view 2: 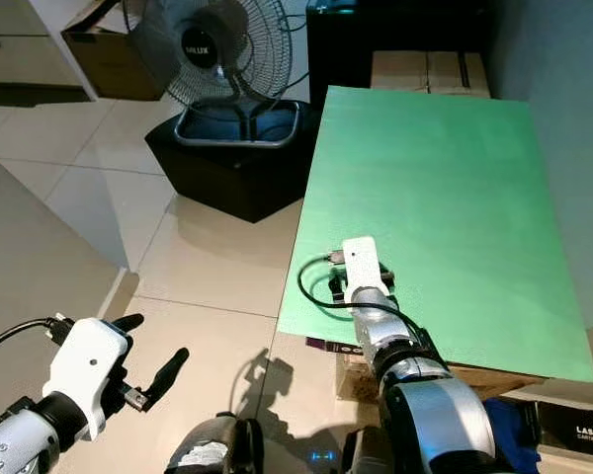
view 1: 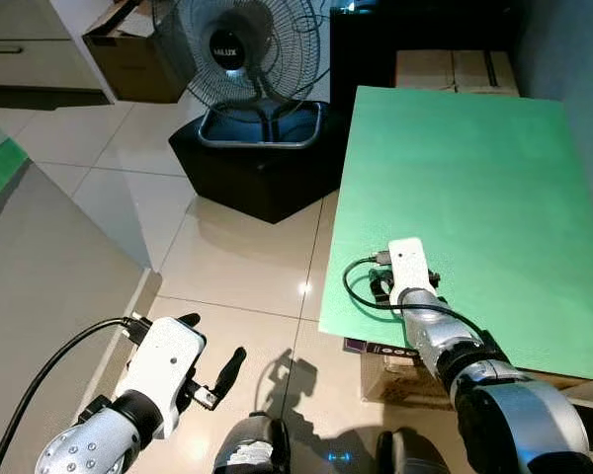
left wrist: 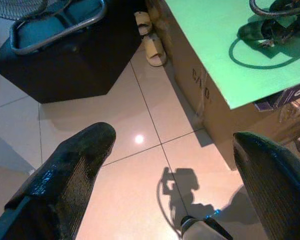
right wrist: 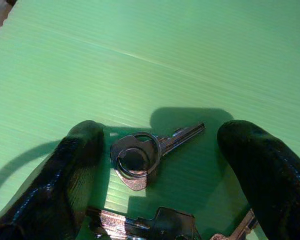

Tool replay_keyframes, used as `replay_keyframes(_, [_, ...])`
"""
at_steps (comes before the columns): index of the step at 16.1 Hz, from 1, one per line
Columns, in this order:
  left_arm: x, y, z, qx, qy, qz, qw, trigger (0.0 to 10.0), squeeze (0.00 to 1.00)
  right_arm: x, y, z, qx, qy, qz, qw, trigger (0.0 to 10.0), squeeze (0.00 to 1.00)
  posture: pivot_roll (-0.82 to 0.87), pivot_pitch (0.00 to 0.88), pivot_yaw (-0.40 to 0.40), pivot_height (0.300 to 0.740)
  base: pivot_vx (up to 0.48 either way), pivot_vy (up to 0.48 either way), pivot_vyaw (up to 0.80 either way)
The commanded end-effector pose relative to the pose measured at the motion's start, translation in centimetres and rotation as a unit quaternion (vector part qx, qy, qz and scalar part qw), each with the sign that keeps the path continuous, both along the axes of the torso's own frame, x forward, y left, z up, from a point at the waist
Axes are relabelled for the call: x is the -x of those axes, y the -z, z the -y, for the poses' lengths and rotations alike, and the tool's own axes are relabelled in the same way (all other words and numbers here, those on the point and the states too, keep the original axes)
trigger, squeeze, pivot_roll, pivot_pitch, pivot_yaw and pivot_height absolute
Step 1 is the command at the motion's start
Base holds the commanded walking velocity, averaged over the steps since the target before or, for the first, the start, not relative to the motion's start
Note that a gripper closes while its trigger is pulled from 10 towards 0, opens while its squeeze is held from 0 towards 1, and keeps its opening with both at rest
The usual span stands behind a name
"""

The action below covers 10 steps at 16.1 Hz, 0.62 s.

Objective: Hang keys on a hook

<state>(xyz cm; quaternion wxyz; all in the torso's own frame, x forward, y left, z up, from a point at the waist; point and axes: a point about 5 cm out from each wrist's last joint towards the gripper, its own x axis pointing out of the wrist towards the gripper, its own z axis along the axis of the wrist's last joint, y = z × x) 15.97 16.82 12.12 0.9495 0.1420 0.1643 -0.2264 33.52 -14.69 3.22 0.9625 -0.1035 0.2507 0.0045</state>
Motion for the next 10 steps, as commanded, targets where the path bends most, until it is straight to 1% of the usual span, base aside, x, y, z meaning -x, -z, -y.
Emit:
replay_keyframes(1, [0.28,-0.29,-0.04,-0.005,0.006,-0.002,1.0,10.0,0.0,0.8,1.02,0.0,0.01,0.0,-0.023,1.0,10.0,0.0,0.18,0.224,0.126,0.713,0.0,0.0,0.0])
replay_keyframes(5, [0.2,-0.28,0.17,-0.004,0.006,-0.004,1.0,10.0,0.0,0.7,0.86,-0.02,0.028,-0.011,-0.014,0.999,10.0,0.0,0.17,0.227,0.121,0.713,0.0,0.0,0.0])
replay_keyframes(6, [0.12,-0.23,0.32,-0.001,0.006,-0.004,1.0,10.0,0.0,0.68,0.82,0.01,0.03,-0.012,-0.012,0.999,0.0,0.0,0.17,0.225,0.118,0.713,0.0,0.0,0.0])
replay_keyframes(10, [-0.31,-0.15,0.78,0.006,0.007,0.001,1.0,10.0,0.0,0.64,0.77,0.27,0.036,-0.012,-0.012,0.999,0.0,0.0,0.15,0.217,0.106,0.713,0.0,0.0,0.0])
